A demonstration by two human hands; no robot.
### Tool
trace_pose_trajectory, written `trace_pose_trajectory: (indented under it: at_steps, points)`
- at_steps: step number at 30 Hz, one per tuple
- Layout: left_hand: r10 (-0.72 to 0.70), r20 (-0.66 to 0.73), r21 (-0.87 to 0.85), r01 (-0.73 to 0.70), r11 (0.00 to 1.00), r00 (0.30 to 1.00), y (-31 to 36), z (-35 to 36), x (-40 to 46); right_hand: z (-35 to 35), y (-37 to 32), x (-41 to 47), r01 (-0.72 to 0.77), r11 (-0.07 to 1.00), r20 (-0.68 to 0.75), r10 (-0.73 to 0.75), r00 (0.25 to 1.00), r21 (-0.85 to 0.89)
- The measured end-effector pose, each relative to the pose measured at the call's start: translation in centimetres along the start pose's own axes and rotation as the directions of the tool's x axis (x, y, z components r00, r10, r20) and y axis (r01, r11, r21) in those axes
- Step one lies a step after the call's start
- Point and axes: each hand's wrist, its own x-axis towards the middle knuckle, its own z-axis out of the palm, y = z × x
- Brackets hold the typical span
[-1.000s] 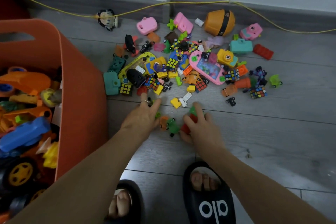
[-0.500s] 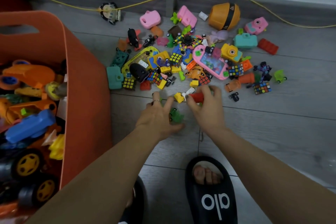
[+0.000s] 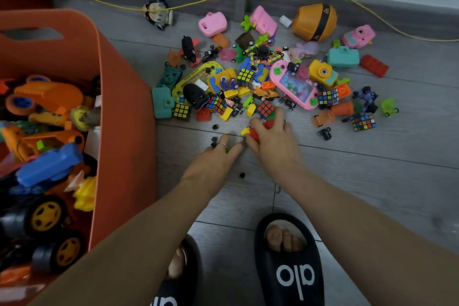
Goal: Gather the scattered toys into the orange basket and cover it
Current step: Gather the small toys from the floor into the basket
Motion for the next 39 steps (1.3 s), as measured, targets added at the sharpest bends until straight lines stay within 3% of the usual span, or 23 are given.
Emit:
trace_pose_trajectory:
  at_steps: [5,8,12,18,20,23,26,31,35,37,39]
  points:
    - [-0.145,0.049,-0.172,0.152,0.973,0.988,-1.0,0.2,0.4,0.5,0.2,-0.9,0.122,0.980,-0.013,-0.126,0.992,-0.155]
    - [-0.173,0.058,-0.207,0.182,0.961,0.983,-1.4,0.4,0.6,0.4,0.0,-0.9,0.129,0.979,-0.018,-0.133,0.991,-0.156]
    - [-0.189,0.042,-0.260,0.194,0.946,0.981,-1.9,0.8,0.6,0.2,0.0,-0.9,0.131,0.989,-0.041,-0.134,0.990,-0.067]
    - [-0.264,-0.002,-0.411,0.240,0.879,0.965,-1.3,-1.6,0.1,-0.2,-0.1,-1.3,0.051,0.974,-0.064,-0.038,0.997,0.221]
    - [-0.262,-0.060,-0.449,0.208,0.869,0.963,-0.6,-3.2,-0.4,-0.9,-0.2,-1.4,-0.056,0.922,-0.032,0.073,0.997,0.383]
    - [-0.257,-0.102,-0.483,0.178,0.857,0.961,0.0,-6.3,-1.7,-2.3,-0.5,-1.4,-0.282,0.778,0.132,0.252,0.959,0.561]
    - [-0.227,-0.145,-0.450,0.140,0.882,0.963,-0.6,-10.2,-3.7,-5.6,-1.5,-2.0,-0.401,0.596,0.273,0.298,0.915,0.695]
    - [-0.233,-0.290,-0.364,0.118,0.924,0.928,-3.5,-18.4,-9.2,-16.6,-6.7,-1.7,-0.285,0.524,0.233,0.164,0.959,0.803]
    - [-0.331,-0.337,-0.422,0.172,0.890,0.881,-8.0,-22.3,-15.6,-24.1,-14.6,-2.3,-0.095,0.570,0.145,-0.042,0.989,0.816]
    - [-0.399,-0.313,-0.442,0.240,0.864,0.862,-10.7,-22.4,-19.3,-26.3,-19.1,-3.6,0.000,0.588,0.129,-0.178,0.976,0.809]
    - [-0.434,-0.265,-0.414,0.306,0.858,0.861,-12.7,-21.4,-22.5,-27.0,-22.9,-5.1,0.139,0.674,0.125,-0.328,0.936,0.726]
